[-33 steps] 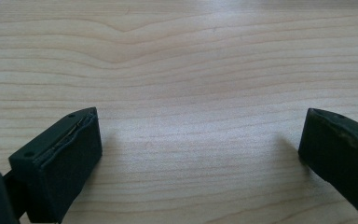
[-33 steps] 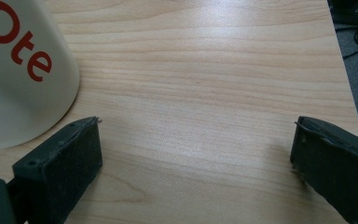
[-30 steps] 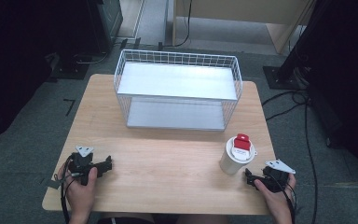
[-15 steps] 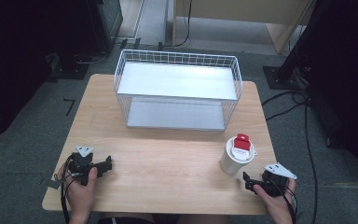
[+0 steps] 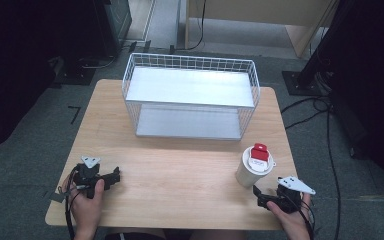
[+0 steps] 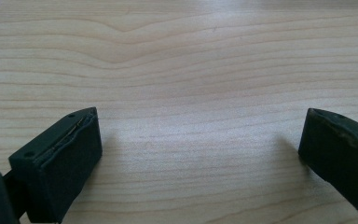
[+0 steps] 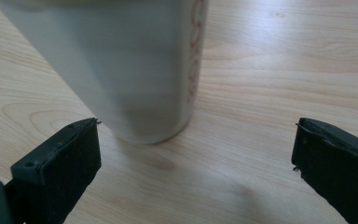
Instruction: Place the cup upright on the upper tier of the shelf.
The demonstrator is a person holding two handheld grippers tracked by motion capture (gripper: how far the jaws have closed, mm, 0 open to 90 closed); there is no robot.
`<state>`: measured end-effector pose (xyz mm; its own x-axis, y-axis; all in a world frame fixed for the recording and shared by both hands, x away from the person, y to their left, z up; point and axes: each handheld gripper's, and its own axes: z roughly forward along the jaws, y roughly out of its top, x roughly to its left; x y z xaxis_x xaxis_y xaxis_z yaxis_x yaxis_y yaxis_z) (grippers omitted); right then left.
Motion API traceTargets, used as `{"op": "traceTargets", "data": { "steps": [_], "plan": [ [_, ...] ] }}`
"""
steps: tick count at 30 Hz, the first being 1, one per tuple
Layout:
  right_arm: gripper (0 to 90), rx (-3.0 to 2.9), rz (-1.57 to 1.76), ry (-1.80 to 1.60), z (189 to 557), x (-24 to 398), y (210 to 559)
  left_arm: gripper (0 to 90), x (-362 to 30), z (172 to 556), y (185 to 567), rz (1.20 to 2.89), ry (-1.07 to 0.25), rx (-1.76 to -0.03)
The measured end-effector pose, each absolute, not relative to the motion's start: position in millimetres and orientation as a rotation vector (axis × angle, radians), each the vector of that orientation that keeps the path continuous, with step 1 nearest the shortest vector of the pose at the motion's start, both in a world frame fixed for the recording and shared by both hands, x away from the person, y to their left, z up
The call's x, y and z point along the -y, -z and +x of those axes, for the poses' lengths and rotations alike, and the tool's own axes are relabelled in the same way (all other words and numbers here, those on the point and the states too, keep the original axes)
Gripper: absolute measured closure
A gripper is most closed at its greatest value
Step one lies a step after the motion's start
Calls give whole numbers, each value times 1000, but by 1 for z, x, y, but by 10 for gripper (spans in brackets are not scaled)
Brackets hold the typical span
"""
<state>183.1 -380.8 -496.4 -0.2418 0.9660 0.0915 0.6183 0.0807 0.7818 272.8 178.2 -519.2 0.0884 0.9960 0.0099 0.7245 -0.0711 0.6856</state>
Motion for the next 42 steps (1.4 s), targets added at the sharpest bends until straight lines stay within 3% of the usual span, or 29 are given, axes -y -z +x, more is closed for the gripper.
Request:
{"op": "traceTargets", "data": {
  "steps": [17,23,42],
  "plan": [
    [75,-1875,1528,-1177,189,361,486,0,-178,273,519,1853,-681,-1688],
    [136,-1815,1531,-1180,193,354,484,0,-178,273,519,1853,-681,-1688],
    [88,-1687,1537,-1156,212,332,496,0,-178,273,519,1852,-681,-1688]
  ]
}}
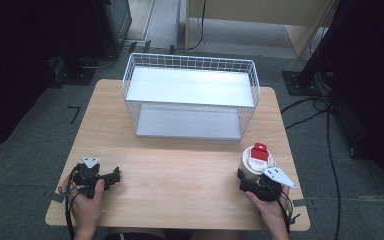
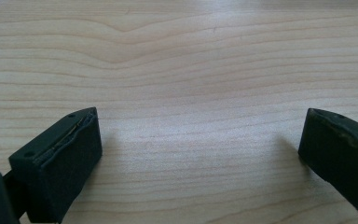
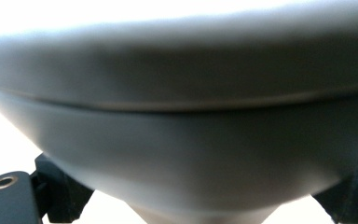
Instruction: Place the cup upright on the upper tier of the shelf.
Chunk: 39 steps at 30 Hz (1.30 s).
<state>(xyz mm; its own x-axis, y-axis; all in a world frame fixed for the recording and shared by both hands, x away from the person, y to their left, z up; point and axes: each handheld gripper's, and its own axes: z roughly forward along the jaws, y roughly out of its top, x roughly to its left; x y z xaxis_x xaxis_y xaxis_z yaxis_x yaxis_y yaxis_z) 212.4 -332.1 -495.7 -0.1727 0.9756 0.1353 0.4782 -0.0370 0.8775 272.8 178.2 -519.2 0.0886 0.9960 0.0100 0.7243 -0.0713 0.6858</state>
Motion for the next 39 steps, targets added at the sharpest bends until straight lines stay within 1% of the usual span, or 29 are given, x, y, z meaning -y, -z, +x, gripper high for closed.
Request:
{"op": "traceTargets", "data": {
  "steps": [6,15,28,39],
  "plan": [
    [92,-1646,1505,-1156,216,326,501,0,-178,273,519,1852,-681,-1688],
    [104,-1630,1529,-1175,215,325,496,0,-178,273,519,1852,-680,-1689],
    [105,-1666,1472,-1213,212,310,472,0,-178,273,519,1852,-680,-1689],
    [105,-1703,1384,-1252,226,281,442,0,-178,273,519,1850,-679,-1689]
  ]
}}
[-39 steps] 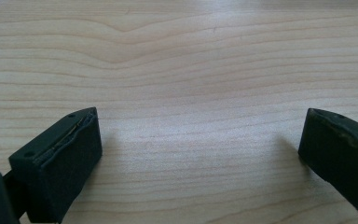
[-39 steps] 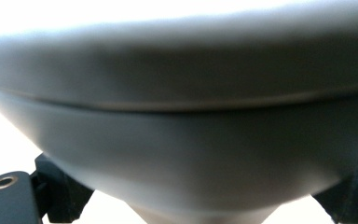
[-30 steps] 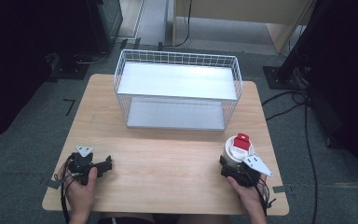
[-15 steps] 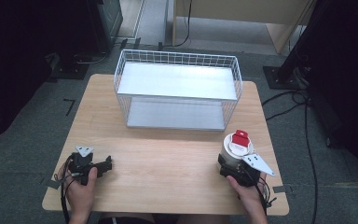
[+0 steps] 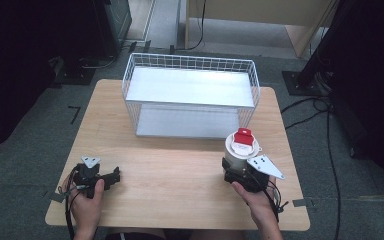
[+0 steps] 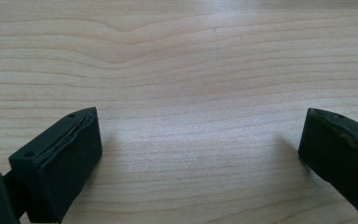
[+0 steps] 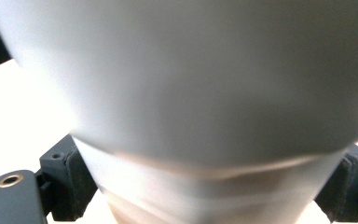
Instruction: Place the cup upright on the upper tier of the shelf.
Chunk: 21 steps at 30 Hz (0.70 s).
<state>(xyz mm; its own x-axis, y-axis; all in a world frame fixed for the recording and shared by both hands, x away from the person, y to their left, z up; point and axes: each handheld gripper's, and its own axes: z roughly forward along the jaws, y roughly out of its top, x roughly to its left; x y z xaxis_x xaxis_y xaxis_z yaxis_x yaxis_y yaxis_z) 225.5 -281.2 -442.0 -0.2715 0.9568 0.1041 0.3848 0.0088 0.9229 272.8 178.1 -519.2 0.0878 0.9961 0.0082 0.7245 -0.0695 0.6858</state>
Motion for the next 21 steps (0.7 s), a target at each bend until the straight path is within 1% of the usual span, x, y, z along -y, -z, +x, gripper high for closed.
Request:
{"op": "traceTargets", "data": {
  "steps": [21],
  "plan": [
    [106,-1699,1272,-1394,259,242,389,0,-178,273,519,1860,-676,-1683]
  ]
}}
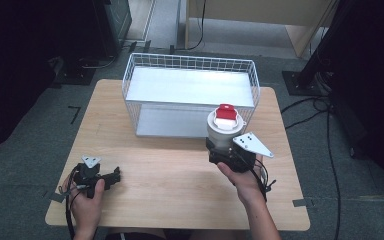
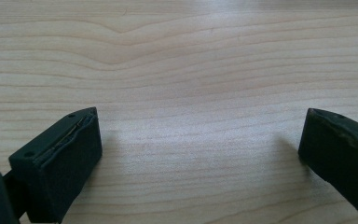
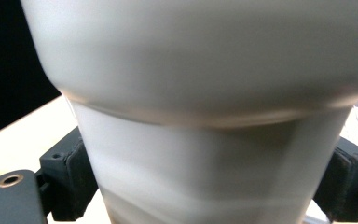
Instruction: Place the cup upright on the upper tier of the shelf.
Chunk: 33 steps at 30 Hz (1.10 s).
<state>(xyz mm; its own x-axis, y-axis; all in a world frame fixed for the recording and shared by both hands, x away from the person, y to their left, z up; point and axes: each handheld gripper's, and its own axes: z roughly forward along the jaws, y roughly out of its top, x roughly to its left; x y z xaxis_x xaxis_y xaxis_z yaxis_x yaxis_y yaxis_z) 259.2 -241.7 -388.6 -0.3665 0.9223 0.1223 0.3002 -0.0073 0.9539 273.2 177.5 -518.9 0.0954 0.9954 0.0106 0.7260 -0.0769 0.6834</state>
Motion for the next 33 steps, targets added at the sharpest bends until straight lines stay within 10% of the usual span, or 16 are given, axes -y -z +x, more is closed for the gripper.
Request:
{"op": "traceTargets", "data": {
  "steps": [33],
  "plan": [
    [107,-1610,1159,-1454,331,200,313,0,-177,274,519,1864,-674,-1676]
  ]
}}
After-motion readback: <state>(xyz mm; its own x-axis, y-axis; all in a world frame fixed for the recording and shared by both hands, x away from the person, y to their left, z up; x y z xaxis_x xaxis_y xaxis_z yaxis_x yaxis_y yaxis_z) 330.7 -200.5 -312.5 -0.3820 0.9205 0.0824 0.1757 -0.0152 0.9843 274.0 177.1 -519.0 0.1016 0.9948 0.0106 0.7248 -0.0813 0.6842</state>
